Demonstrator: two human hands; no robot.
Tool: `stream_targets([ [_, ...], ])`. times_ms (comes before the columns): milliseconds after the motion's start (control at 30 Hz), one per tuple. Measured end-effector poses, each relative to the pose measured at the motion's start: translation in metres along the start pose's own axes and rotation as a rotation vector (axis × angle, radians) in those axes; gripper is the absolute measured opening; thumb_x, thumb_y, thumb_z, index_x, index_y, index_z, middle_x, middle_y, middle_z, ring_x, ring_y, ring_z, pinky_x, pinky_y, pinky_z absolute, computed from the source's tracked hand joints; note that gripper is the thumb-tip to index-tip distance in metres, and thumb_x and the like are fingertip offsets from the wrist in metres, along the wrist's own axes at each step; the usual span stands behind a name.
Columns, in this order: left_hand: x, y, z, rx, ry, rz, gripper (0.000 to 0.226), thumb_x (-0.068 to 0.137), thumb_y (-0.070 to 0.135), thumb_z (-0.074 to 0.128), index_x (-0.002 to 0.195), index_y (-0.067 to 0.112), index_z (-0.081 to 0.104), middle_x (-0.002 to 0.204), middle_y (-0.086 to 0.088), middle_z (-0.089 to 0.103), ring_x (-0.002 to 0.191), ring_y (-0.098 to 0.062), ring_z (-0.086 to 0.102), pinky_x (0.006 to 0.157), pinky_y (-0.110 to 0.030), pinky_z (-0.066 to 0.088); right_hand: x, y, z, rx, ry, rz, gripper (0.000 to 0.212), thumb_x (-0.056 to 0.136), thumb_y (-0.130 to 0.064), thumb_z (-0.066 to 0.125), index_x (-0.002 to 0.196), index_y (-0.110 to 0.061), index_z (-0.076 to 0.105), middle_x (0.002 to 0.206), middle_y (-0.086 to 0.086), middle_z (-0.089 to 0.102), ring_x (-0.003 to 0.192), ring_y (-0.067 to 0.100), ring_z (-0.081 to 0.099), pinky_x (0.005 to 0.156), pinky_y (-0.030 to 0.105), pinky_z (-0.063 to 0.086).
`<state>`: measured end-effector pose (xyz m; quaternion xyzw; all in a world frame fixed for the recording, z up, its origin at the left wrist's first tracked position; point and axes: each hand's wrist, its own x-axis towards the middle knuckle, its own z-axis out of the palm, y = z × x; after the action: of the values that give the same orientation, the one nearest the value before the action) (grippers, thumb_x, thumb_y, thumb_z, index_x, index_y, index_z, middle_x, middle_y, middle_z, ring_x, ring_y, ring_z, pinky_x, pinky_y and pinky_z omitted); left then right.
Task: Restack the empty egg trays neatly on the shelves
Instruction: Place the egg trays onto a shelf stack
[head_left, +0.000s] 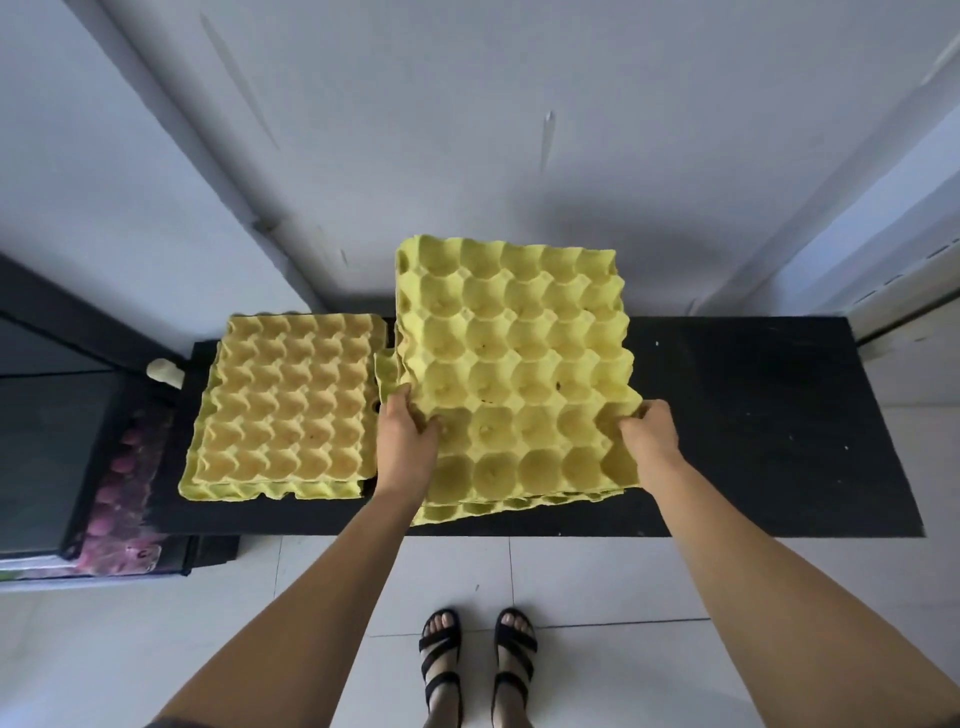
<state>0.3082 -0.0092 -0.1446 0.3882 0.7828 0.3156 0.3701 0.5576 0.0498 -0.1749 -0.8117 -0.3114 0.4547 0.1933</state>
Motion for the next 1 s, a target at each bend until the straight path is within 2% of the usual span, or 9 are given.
stream_targets([
  [133,-0.004,0.036,-0.014,-0.103,-0.033,0.055,0.064,0.084,0.005,0.064,0.14,0.019,0.035,0.103,-0.004,0.052,0.089,-0.016,0.05,0.087,-0.034,0.046,-0.017,-0.02,-0.027,0.111,-0.002,-0.011,0.028,0.089,-0.007,0.055,0.111,-0.013,0.039,0.103,0.01,0.049,0.095,0.025,0.048,0.079,0.038,0.039],
  [200,-0.006,0.053,-0.028,-0.234,-0.089,0.018,0.064,0.079,0.004,0.068,0.132,0.026,0.039,0.104,0.0,0.058,0.09,-0.014,0.057,0.087,-0.036,0.049,-0.028,-0.031,-0.041,0.125,-0.017,-0.019,0.028,0.09,-0.01,0.056,0.112,-0.013,0.038,0.103,0.009,0.048,0.096,0.025,0.047,0.079,0.039,0.039],
  [267,-0.005,0.069,-0.04,-0.363,-0.157,-0.092,0.072,0.075,0.005,0.072,0.137,0.018,0.039,0.111,-0.004,0.062,0.097,-0.022,0.062,0.088,-0.044,0.052,-0.035,-0.039,-0.05,0.129,-0.038,-0.028,0.029,0.091,-0.013,0.056,0.114,-0.013,0.038,0.104,0.008,0.047,0.098,0.025,0.046,0.08,0.039,0.039],
  [333,-0.008,0.084,-0.051,-0.382,-0.214,-0.175,0.06,0.076,0.002,0.071,0.131,0.01,0.047,0.107,-0.009,0.064,0.095,-0.028,0.064,0.086,-0.05,0.053,-0.043,-0.045,-0.055,0.093,-0.056,-0.046,0.033,0.092,-0.015,0.055,0.121,-0.011,0.04,0.105,0.009,0.046,0.098,0.025,0.046,0.08,0.039,0.039],
  [567,-0.031,0.095,-0.06,-0.525,-0.274,-0.248,0.069,0.077,-0.009,0.065,0.136,0.012,0.035,0.106,-0.009,0.058,0.093,-0.027,0.062,0.082,-0.048,0.054,-0.052,-0.038,-0.063,0.023,-0.058,-0.044,0.03,0.094,-0.013,0.051,0.122,-0.003,0.049,0.108,0.012,0.049,0.096,0.026,0.045,0.084,0.041,0.04],
  [733,-0.052,0.101,-0.075,-0.677,-0.265,-0.201,0.068,0.077,-0.011,0.063,0.135,0.013,0.038,0.112,-0.013,0.06,0.093,-0.03,0.064,0.072,-0.045,0.055,-0.07,-0.042,-0.069,0.112,-0.149,-0.055,0.036,0.093,-0.022,0.056,0.126,-0.013,0.044,0.121,0.011,0.05,0.105,0.029,0.048,0.087,0.044,0.043],
  [800,-0.059,0.106,-0.089,-0.739,-0.272,-0.146,0.065,0.076,-0.014,0.061,0.129,0.018,0.04,0.116,-0.011,0.058,0.094,-0.029,0.063,0.067,-0.042,0.055,-0.082,-0.052,-0.069,0.163,-0.215,-0.088,0.039,0.094,-0.025,0.057,0.129,-0.016,0.042,0.118,0.007,0.05,0.101,0.026,0.048,0.082,0.042,0.041],
  [933,-0.07,0.118,-0.13,-0.737,-0.23,-0.035,0.073,0.079,-0.013,0.059,0.138,0.024,0.037,0.115,-0.005,0.058,0.093,-0.026,0.064,0.065,-0.04,0.056,-0.11,-0.072,-0.062,0.216,-0.293,-0.261,0.035,0.095,-0.019,0.057,0.129,-0.019,0.049,0.108,0.002,0.059,0.084,0.016,0.056,0.064,0.031,0.044],
  [1000,-0.075,0.12,-0.158,-0.721,-0.167,-0.007,0.068,0.081,-0.011,0.058,0.138,0.02,0.037,0.107,-0.004,0.062,0.088,-0.024,0.065,0.066,-0.038,0.054,-0.13,-0.086,-0.054,0.244,-0.329,-0.331,0.03,0.095,-0.017,0.057,0.124,-0.02,0.053,0.105,0.0,0.064,0.087,0.016,0.06,0.071,0.033,0.049],
])
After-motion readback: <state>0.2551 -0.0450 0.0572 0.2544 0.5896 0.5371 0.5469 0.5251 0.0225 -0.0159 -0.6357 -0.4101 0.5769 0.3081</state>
